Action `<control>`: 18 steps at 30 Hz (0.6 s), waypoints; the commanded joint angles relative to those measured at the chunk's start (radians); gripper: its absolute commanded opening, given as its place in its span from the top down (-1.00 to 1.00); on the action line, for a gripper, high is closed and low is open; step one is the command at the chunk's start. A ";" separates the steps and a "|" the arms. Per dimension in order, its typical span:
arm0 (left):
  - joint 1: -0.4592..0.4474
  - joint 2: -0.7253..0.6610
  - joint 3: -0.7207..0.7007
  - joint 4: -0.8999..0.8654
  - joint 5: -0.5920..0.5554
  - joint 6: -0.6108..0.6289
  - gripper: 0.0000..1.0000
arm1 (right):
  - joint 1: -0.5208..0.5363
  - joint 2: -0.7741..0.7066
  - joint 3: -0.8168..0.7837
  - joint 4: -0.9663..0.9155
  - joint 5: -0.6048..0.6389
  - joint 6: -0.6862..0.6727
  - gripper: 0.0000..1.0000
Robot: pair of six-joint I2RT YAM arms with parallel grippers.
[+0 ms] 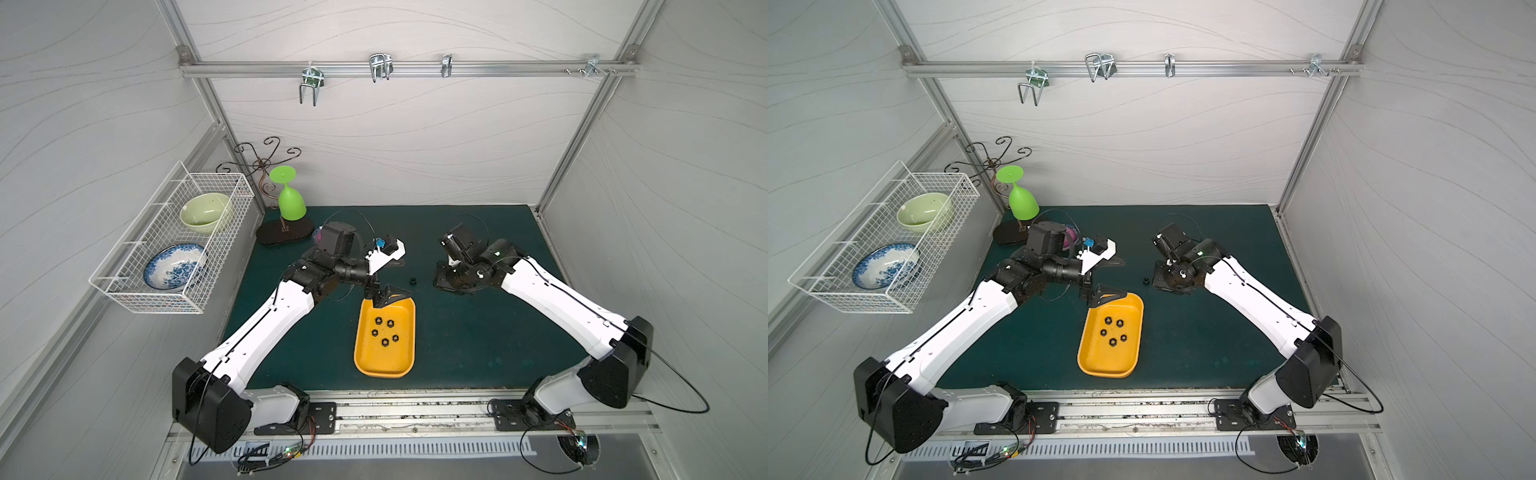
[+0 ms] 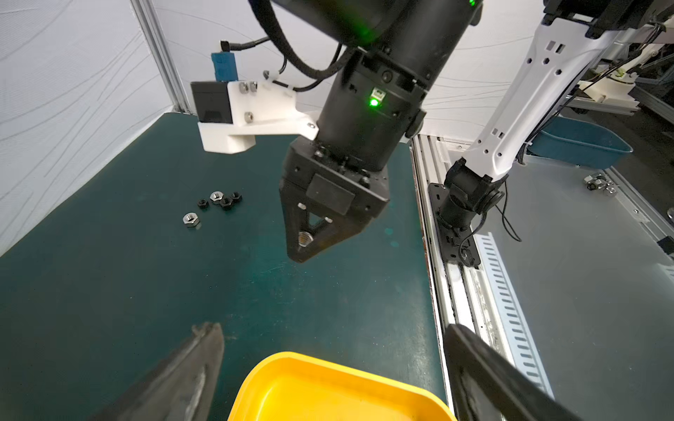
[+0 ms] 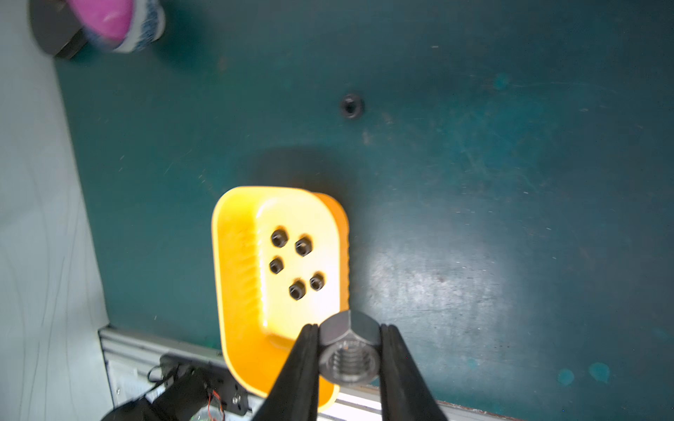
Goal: Put the nuts on the desktop into the storage box
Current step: Place the nut in the storage box.
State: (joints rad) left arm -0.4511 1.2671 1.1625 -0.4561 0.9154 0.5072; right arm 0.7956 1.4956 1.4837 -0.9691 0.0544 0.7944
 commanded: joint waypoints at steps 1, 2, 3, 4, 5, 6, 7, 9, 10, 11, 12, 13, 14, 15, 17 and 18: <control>0.038 -0.023 0.029 -0.127 0.057 0.094 -0.97 | 0.041 0.022 0.052 0.002 -0.020 -0.041 0.54; 0.050 -0.025 0.036 -0.156 0.065 0.115 -0.97 | 0.044 0.025 0.060 0.003 -0.019 -0.044 0.54; 0.064 -0.030 0.044 -0.201 0.072 0.151 -0.97 | 0.057 0.031 0.069 0.005 -0.022 -0.049 0.54; 0.075 -0.034 0.053 -0.249 0.074 0.192 -0.97 | 0.066 0.037 0.077 0.009 -0.028 -0.055 0.54; 0.086 -0.036 0.059 -0.287 0.074 0.224 -0.97 | 0.074 0.044 0.084 0.012 -0.034 -0.060 0.55; 0.098 -0.040 0.064 -0.325 0.074 0.257 -0.97 | 0.085 0.053 0.090 0.016 -0.039 -0.065 0.55; 0.111 -0.044 0.069 -0.353 0.074 0.282 -0.97 | 0.094 0.062 0.098 0.018 -0.043 -0.072 0.55; 0.138 -0.048 0.073 -0.388 0.072 0.303 -0.97 | 0.113 0.083 0.115 0.023 -0.046 -0.082 0.56; 0.153 -0.050 0.075 -0.399 0.073 0.305 -0.97 | 0.123 0.095 0.125 0.024 -0.047 -0.088 0.56; 0.166 -0.050 0.075 -0.408 0.073 0.307 -0.97 | 0.131 0.105 0.134 0.027 -0.051 -0.094 0.56; 0.179 -0.051 0.078 -0.425 0.075 0.321 -0.97 | 0.140 0.117 0.143 0.031 -0.054 -0.101 0.56; 0.192 -0.051 0.080 -0.443 0.073 0.337 -0.97 | 0.151 0.130 0.153 0.035 -0.057 -0.110 0.56; 0.200 -0.052 0.080 -0.458 0.073 0.354 -0.97 | 0.159 0.144 0.160 0.038 -0.058 -0.119 0.57; 0.208 -0.051 0.080 -0.478 0.071 0.378 -0.97 | 0.169 0.158 0.170 0.040 -0.059 -0.125 0.57; 0.225 -0.052 0.076 -0.508 0.068 0.411 -0.97 | 0.186 0.184 0.185 0.039 -0.055 -0.138 0.58; 0.234 -0.052 0.071 -0.518 0.065 0.421 -0.97 | 0.195 0.196 0.190 0.039 -0.054 -0.147 0.58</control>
State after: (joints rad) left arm -0.2359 1.2301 1.2003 -0.9043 0.9619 0.8501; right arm 0.9684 1.6646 1.6455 -0.9386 0.0071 0.6868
